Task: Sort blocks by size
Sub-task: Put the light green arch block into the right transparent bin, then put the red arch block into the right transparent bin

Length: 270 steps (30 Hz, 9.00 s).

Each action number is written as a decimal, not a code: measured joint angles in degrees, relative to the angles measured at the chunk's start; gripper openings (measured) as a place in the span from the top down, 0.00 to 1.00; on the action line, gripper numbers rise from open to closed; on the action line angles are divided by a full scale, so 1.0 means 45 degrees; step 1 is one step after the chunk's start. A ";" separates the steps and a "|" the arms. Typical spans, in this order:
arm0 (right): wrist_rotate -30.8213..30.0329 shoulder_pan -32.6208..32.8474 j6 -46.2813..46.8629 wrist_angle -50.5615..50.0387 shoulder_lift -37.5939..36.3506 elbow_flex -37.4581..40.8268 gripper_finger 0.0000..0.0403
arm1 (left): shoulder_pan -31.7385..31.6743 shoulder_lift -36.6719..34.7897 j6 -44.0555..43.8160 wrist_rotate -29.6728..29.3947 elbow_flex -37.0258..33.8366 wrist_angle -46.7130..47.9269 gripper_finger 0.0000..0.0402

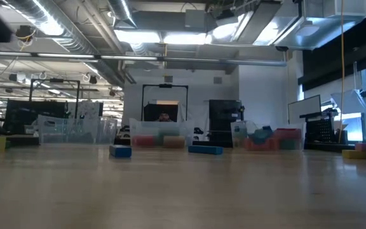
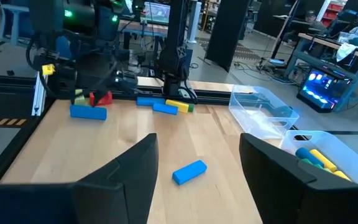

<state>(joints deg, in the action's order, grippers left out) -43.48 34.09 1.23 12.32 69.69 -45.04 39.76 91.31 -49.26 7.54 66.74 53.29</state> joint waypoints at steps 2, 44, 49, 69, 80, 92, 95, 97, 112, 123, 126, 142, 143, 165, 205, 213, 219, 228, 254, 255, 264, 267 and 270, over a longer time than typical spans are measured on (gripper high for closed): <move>0.0000 0.0000 0.0074 -0.0006 0.0000 0.0004 0.45 | 0.0319 0.0000 -0.0766 0.0580 0.0000 0.0056 0.55; 0.1243 -0.0913 -0.0241 -0.0107 -0.0005 0.0000 0.45 | 0.5504 0.2040 -0.6085 0.1685 -0.0148 0.0848 0.55; 0.1243 -0.0913 -0.0241 -0.0105 -0.0005 0.0002 0.45 | 0.5504 0.2040 -0.6323 0.1521 -0.0995 -0.0289 0.55; 0.1243 -0.0913 -0.0235 -0.0120 -0.0007 0.0002 0.45 | 0.5133 0.1951 -0.3388 0.1556 -0.1977 -0.1562 0.69; 0.1247 -0.0908 0.0168 -0.0609 -0.0010 0.0003 0.45 | 0.3614 0.0614 -0.2622 0.2115 -0.2035 -0.1294 0.69; 0.1243 -0.0913 0.0356 -0.0892 -0.0015 0.0002 0.45 | 0.0921 -0.2487 -0.2694 0.1818 -0.1565 0.0531 0.69; 0.1244 -0.0906 0.0729 -0.0728 -0.0016 0.0000 0.45 | 0.0002 -0.2774 -0.2094 0.0743 -0.1057 0.0384 0.69; 0.1244 -0.0801 0.1473 -0.1122 -0.0019 0.0000 0.45 | -0.0557 -0.2822 -0.2274 0.0192 -0.0678 0.0353 0.69; 0.1010 0.0015 0.2052 -0.1443 -0.0457 -0.0495 0.45 | -0.4173 -0.2350 0.4497 -0.5213 -0.0053 -0.4826 0.68; -0.0291 0.0005 0.1801 -0.0901 -0.0447 -0.0481 0.45 | -0.7378 0.0234 0.8914 -0.6090 -0.0049 -1.1512 0.66; -0.0524 0.0005 0.1052 0.0312 -0.0445 -0.0478 0.45 | -0.8152 0.1124 0.9098 -0.5492 -0.0049 -1.2920 0.66; -0.0573 0.0005 -0.0751 0.1175 -0.0442 -0.0481 0.45 | -1.1711 0.7285 1.0436 -0.4554 0.4436 -1.6846 0.65; -0.0574 0.0005 -0.0770 0.1153 -0.0442 -0.0481 0.45 | -1.1899 0.7684 1.0487 -0.4558 0.4853 -1.6850 0.65; -0.1020 0.0005 -0.0605 0.0825 -0.0442 -0.0481 0.45 | -1.2938 0.9218 0.9837 -0.2805 0.7558 -1.4642 0.45; 0.0253 0.0005 0.2017 -0.0515 0.0367 -0.0476 0.45 | -0.2305 -0.2652 0.6250 -0.6539 0.0942 -0.3094 0.44; 0.0510 0.0005 0.2338 -0.0510 0.1419 -0.0476 0.45 | -0.0536 -0.2579 0.2214 -0.4882 0.0908 0.2207 0.44; 0.0495 0.0005 0.2246 -0.0500 0.1423 -0.0476 0.45 | 0.0907 -0.2589 -0.0965 -0.2243 -0.0519 0.2962 0.44; 0.0476 0.0005 0.2048 -0.0501 0.1423 -0.0476 0.45 | 0.2816 -0.2569 -0.3987 0.0702 -0.2665 0.1009 0.44; 0.0436 0.0005 0.1988 -0.0418 0.1423 -0.0476 0.45 | 0.4489 0.0424 -0.4165 0.1771 -0.3716 -0.0707 0.45; 0.0432 0.0005 0.1985 -0.0418 0.1423 -0.0476 0.45 | 0.4489 0.0544 -0.4133 0.1776 -0.3716 -0.0748 0.46; 0.0432 0.0005 0.1984 -0.0442 0.1423 -0.0476 0.45 | 0.4464 0.1127 -0.2533 0.2444 -0.3644 -0.1094 0.75; 0.0480 0.0010 0.1984 -0.0521 0.1296 -0.0476 0.45 | 0.4302 0.1137 -0.1953 0.2461 -0.3526 -0.0385 0.86; 0.0583 0.0024 0.1988 -0.0505 0.1103 -0.0476 0.45 | 0.4024 0.1001 -0.1128 0.2389 -0.3073 0.0663 0.92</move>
<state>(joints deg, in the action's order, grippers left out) -40.86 34.19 10.17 10.04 74.66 -47.18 57.87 95.81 -54.33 18.29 52.91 56.28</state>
